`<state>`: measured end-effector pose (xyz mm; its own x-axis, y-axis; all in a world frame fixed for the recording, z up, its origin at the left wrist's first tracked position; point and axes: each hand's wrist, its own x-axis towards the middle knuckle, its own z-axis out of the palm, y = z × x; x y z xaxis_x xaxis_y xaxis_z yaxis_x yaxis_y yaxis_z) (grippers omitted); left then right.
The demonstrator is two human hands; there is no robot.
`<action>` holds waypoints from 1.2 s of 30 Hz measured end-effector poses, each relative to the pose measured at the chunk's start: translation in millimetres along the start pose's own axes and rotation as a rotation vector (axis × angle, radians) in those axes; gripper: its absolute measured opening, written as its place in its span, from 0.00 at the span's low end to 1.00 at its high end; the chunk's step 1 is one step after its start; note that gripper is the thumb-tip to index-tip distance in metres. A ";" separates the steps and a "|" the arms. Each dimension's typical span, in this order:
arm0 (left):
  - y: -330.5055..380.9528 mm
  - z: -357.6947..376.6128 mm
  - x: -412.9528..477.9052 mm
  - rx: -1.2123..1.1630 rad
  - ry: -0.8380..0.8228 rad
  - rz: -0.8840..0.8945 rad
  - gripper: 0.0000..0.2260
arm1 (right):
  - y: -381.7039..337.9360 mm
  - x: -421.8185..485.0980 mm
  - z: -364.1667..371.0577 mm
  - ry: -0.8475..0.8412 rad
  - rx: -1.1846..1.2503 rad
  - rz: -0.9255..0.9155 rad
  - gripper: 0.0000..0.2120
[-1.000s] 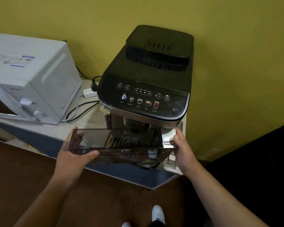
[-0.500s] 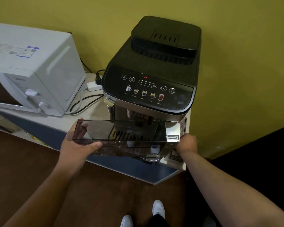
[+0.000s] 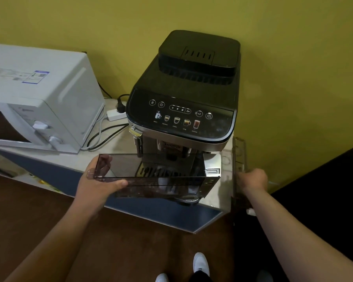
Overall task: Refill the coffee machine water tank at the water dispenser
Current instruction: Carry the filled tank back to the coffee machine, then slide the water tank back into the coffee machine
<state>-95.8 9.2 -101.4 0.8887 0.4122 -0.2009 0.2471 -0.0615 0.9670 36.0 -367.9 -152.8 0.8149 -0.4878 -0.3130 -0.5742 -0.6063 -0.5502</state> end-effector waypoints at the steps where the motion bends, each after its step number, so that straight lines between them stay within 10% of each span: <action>1: 0.0 -0.4 1.0 0.006 -0.006 0.006 0.36 | 2.3 -3.2 -13.4 0.036 -0.011 -0.024 0.13; 20: -1.4 3.2 -5.5 -0.020 -0.134 0.079 0.31 | -22.4 -146.7 -147.7 0.317 -0.212 -0.587 0.07; 36: 3.0 4.0 -15.4 -0.090 -0.183 0.110 0.28 | -131.1 -203.5 -59.8 -0.210 -0.569 -1.181 0.05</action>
<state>-107.2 -1.0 -96.1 0.9657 0.2352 -0.1103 0.1164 -0.0124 0.9931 -59.3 -226.7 29.3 0.8106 0.5854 -0.0152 0.5725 -0.7975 -0.1904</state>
